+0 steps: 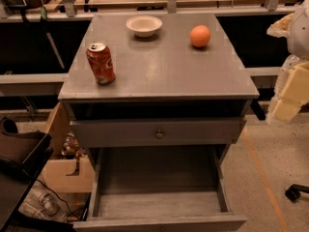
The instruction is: Move orange near coke can
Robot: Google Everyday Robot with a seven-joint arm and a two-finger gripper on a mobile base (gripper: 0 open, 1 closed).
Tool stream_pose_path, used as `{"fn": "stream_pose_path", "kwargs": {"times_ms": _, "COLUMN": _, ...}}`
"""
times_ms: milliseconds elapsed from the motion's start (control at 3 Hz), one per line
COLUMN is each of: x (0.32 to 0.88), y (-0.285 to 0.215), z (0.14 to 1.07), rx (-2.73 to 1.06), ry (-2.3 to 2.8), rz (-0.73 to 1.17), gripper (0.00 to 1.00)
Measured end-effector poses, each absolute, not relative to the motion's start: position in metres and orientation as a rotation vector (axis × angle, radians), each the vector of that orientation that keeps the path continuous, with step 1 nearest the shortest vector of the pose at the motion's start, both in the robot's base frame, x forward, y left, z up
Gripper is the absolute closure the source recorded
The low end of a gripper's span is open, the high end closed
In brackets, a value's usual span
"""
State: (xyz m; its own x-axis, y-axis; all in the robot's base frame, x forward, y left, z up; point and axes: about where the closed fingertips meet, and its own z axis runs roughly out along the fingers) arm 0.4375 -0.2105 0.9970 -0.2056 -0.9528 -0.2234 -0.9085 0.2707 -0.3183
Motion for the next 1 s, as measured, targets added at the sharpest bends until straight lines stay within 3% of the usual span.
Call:
{"fn": "stream_pose_path", "kwargs": {"times_ms": 667, "x": 0.452, "y": -0.217, "z": 0.994, "rx": -1.593, "ry": 2.163, "rz": -0.178, "gripper": 0.00}}
{"fn": "stream_pose_path", "kwargs": {"times_ms": 1000, "x": 0.475, "y": -0.252, "z": 0.966, "rx": -1.403, "ry": 2.163, "rz": -0.134, "gripper": 0.00}}
